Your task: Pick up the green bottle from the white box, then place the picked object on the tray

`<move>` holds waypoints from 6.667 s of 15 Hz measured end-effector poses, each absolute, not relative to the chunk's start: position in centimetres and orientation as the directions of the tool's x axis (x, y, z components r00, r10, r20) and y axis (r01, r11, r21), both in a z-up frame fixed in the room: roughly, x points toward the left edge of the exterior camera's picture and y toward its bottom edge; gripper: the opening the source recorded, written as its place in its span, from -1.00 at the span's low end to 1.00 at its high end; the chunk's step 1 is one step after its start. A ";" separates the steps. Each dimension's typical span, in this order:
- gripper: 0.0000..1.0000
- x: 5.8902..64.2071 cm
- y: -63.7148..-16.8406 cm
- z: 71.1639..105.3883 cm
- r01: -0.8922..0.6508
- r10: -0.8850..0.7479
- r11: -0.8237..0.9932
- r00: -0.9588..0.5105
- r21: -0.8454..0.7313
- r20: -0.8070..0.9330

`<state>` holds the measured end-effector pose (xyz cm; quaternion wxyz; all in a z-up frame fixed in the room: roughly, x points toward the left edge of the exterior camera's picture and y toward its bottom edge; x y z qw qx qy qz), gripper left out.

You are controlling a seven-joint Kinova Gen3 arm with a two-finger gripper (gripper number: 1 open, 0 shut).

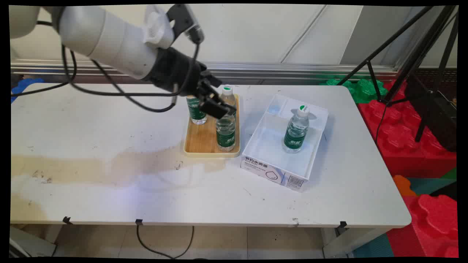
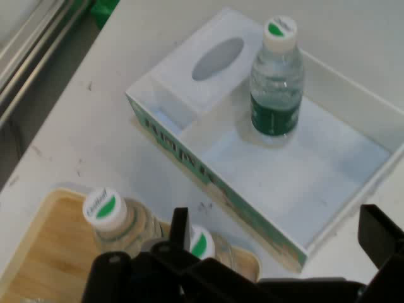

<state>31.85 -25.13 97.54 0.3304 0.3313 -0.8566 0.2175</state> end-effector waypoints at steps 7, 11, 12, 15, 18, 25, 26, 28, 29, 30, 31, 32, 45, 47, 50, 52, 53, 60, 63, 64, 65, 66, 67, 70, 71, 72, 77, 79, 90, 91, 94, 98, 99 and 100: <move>1.00 26.7 -28.2 97.3 -0.716 -0.452 0.678 -0.584 -0.166 0.675; 1.00 22.9 -31.0 95.8 -0.711 -0.474 0.685 -0.600 -0.158 0.644; 1.00 22.0 -31.7 95.3 -0.709 -0.479 0.688 -0.604 -0.156 0.636; 1.00 19.9 -33.6 94.0 -0.698 -0.484 0.700 -0.621 -0.153 0.617; 1.00 17.8 -35.7 92.5 -0.676 -0.475 0.720 -0.644 -0.155 0.599; 1.00 14.1 -40.4 88.9 -0.625 -0.439 0.763 -0.687 -0.163 0.580; 1.00 13.9 -40.7 88.7 -0.622 -0.436 0.766 -0.689 -0.163 0.579; 1.00 13.3 -41.6 87.9 -0.610 -0.426 0.775 -0.697 -0.164 0.577; 1.00 13.1 -42.0 87.5 -0.605 -0.423 0.779 -0.701 -0.164 0.574; 1.00 12.9 -42.3 87.2 -0.601 -0.421 0.782 -0.704 -0.164 0.572; 1.00 12.7 -42.6 86.9 -0.598 -0.420 0.785 -0.706 -0.163 0.570; 1.00 12.6 -42.9 86.5 -0.597 -0.421 0.786 -0.708 -0.161 0.567; -1.00 13.8 -42.6 88.0 -0.626 -0.448 0.767 -0.679 -0.141 0.581; -1.00 14.4 -42.1 89.2 -0.627 -0.439 0.766 -0.670 -0.142 0.599; -1.00 15.8 -40.9 92.3 -0.628 -0.407 0.764 -0.648 -0.148 0.644; -1.00 17.1 -40.0 94.7 -0.628 -0.380 0.762 -0.631 -0.157 0.677; -1.00 17.8 -39.5 95.7 -0.629 -0.368 0.760 -0.622 -0.162 0.691; -1.00 24.1 -35.1 101.5 -0.644 -0.301 0.744 -0.563 -0.181 0.770; -1.00 26.7 -33.1 102.6 -0.662 -0.299 0.729 -0.536 -0.173 0.789; -1.00 27.9 -32.2 102.8 -0.669 -0.301 0.723 -0.529 -0.172 0.794; -1.00 29.0 -31.2 103.0 -0.676 -0.301 0.717 -0.523 -0.173 0.798; -1.00 30.1 -30.4 103.1 -0.680 -0.301 0.712 -0.520 -0.174 0.800; -1.00 30.7 -29.8 103.1 -0.683 -0.301 0.709 -0.518 -0.175 0.801; -1.00 34.0 -27.1 102.8 -0.706 -0.318 0.687 -0.505 -0.172 0.803; -1.00 34.9 -26.3 102.6 -0.714 -0.327 0.679 -0.501 -0.170 0.801; -1.00 35.4 -25.8 102.5 -0.720 -0.333 0.674 -0.499 -0.168 0.800; -1.00 39.0 -22.1 101.2 -0.766 -0.407 0.627 -0.477 -0.142 0.779; -1.00 39.9 -21.1 100.6 -0.789 -0.445 0.601 -0.463 -0.128 0.767; -1.00 41.0 -22.3 96.7 -0.846 -0.562 0.520 -0.442 -0.117 0.699; -1.00 40.9 -22.8 96.1 -0.844 -0.566 0.522 -0.451 -0.124 0.690; -1.00 40.6 -24.5 94.5 -0.831 -0.567 0.539 -0.481 -0.141 0.669; -1.00 40.1 -27.0 92.0 -0.796 -0.546 0.583 -0.531 -0.162 0.648; -1.00 40.0 -27.3 91.6 -0.790 -0.542 0.591 -0.539 -0.164 0.644; -1.00 39.9 -27.9 91.0 -0.781 -0.537 0.601 -0.551 -0.168 0.638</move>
